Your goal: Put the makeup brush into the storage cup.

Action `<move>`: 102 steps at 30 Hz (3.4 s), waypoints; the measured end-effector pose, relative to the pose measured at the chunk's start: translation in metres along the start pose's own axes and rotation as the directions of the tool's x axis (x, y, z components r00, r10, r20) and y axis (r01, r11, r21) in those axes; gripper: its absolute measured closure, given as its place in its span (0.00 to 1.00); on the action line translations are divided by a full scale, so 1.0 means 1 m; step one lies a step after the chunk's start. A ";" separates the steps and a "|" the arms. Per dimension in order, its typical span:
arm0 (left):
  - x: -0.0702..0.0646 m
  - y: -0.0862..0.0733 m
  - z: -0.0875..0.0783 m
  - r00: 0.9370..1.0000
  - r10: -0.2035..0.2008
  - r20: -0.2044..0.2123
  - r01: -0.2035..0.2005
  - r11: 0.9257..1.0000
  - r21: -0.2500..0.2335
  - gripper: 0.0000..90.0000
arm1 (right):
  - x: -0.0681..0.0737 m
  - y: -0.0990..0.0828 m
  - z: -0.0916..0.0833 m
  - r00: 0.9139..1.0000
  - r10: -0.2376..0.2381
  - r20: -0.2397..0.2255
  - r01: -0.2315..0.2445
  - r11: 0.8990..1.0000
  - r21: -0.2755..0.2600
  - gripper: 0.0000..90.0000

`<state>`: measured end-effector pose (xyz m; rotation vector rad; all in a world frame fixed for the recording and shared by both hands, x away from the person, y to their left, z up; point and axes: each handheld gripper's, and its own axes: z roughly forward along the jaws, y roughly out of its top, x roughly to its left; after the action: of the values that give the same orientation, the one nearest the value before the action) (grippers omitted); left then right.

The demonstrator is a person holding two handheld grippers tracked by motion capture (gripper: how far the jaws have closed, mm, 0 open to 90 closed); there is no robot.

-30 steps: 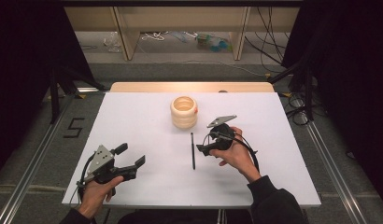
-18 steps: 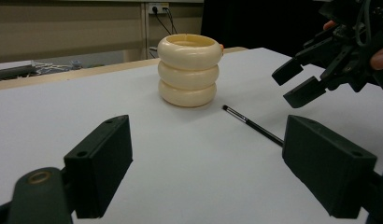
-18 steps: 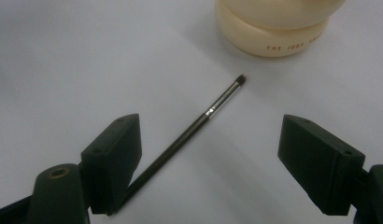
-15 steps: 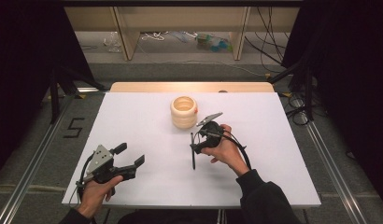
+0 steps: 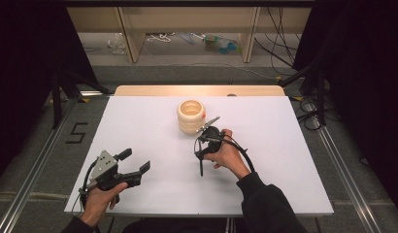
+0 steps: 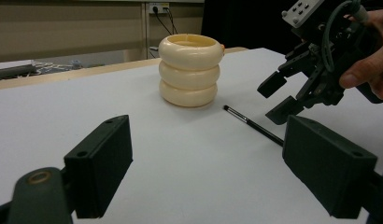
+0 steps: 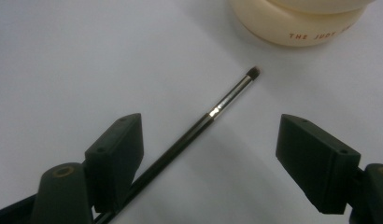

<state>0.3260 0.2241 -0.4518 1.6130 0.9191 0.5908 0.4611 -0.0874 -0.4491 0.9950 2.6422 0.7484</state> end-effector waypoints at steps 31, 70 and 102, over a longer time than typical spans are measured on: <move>0.001 0.000 -0.001 1.000 -0.007 -0.004 0.007 1.000 0.000 0.18 | -0.002 0.020 0.017 1.000 -0.003 0.009 0.001 0.988 0.152 0.34; 0.000 0.001 -0.001 1.000 0.007 -0.004 -0.007 1.000 -0.005 0.18 | -0.002 0.029 0.032 1.000 0.007 -0.011 -0.003 0.961 0.277 0.60; 0.000 0.001 -0.001 1.000 -0.001 -0.005 0.001 1.000 -0.009 0.18 | -0.003 0.031 0.030 0.995 -0.075 -0.060 0.090 0.942 0.323 0.93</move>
<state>0.3257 0.2244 -0.4506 1.6030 0.9199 0.5983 0.4918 -0.0581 -0.4573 0.9427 2.8901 0.3240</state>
